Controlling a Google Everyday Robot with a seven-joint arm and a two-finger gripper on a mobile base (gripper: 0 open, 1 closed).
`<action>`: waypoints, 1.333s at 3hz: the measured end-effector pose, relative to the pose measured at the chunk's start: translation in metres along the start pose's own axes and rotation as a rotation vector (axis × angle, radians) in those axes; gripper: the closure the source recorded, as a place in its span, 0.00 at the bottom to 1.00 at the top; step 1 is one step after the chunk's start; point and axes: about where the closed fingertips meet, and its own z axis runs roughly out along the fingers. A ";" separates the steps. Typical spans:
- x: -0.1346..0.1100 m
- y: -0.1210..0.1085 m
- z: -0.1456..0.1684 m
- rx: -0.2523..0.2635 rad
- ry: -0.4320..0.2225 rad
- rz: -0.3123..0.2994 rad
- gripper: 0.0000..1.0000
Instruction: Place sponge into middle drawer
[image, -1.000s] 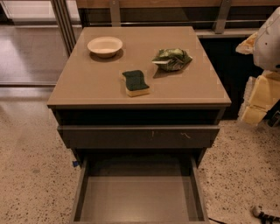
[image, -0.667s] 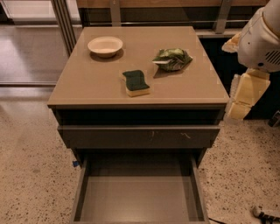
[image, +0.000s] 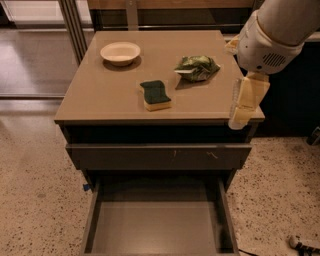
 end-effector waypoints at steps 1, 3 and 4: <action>-0.001 -0.025 0.020 -0.020 -0.036 -0.024 0.00; -0.010 -0.034 0.024 -0.009 -0.045 -0.047 0.00; -0.024 -0.054 0.030 0.001 -0.053 -0.093 0.00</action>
Offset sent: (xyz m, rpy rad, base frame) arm 0.0251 0.0024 -0.0092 0.0227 0.0105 0.0341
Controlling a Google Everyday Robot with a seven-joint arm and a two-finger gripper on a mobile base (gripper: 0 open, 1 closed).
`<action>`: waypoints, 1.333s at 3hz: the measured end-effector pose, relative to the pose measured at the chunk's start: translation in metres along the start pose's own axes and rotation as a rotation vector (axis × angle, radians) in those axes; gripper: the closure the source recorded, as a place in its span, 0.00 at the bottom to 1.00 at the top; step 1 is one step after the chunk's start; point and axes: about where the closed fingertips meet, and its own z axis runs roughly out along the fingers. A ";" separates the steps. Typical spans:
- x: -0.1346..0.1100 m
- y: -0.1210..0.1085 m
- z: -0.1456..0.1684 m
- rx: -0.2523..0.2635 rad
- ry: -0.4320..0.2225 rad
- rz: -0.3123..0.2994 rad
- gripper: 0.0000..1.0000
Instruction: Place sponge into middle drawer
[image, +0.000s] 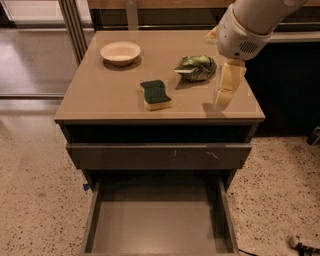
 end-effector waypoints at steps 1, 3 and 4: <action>-0.017 -0.017 0.010 -0.001 -0.020 -0.047 0.00; -0.069 -0.016 0.062 0.006 -0.095 -0.130 0.00; -0.069 -0.016 0.063 0.001 -0.096 -0.129 0.00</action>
Offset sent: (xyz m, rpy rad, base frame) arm 0.0465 0.0713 -0.0184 0.0333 -0.0121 0.1665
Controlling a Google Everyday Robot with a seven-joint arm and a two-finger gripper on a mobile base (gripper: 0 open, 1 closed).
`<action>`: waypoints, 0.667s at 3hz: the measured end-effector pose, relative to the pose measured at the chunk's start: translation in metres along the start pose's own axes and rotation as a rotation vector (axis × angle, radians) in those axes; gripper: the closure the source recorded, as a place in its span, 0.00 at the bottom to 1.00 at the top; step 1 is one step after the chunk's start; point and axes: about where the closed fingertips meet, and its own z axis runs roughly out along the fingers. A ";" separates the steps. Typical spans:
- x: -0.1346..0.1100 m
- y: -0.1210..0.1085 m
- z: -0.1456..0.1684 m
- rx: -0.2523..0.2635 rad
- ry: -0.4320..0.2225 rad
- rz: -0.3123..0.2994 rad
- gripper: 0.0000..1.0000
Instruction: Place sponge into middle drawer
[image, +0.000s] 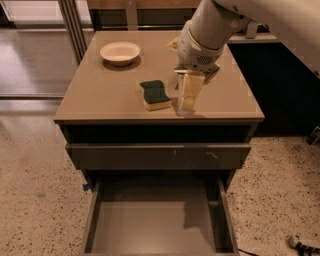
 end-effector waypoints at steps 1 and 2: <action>0.001 -0.007 0.007 -0.050 -0.010 0.008 0.00; 0.002 -0.021 0.019 -0.088 -0.015 -0.003 0.00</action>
Offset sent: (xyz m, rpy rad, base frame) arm 0.0508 0.0093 -0.0136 -0.0123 0.1155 0.0618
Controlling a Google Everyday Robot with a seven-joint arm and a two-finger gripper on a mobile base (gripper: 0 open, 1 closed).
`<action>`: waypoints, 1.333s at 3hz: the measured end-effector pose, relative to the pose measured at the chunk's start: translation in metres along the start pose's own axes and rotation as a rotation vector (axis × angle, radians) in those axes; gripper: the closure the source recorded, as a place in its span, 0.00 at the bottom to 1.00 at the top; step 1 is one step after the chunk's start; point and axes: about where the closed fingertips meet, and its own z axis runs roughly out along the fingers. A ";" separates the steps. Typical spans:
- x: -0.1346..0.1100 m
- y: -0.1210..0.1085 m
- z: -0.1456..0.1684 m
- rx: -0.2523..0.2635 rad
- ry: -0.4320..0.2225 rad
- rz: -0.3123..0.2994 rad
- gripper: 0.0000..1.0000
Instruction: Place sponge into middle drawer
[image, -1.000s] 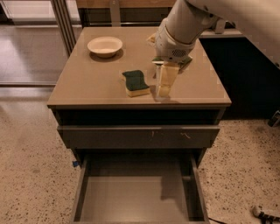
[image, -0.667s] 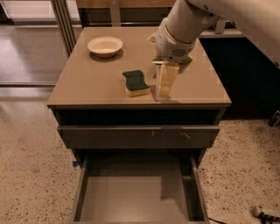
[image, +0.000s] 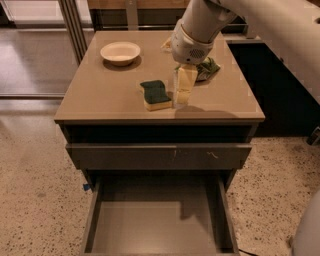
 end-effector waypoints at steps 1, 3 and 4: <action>0.002 -0.015 0.016 -0.025 -0.013 -0.003 0.00; -0.003 -0.022 0.046 -0.007 -0.072 0.006 0.00; -0.011 -0.023 0.060 -0.039 -0.098 -0.012 0.00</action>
Offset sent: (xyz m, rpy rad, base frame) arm 0.0339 0.0120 -0.0368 0.0831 -0.0042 -0.0176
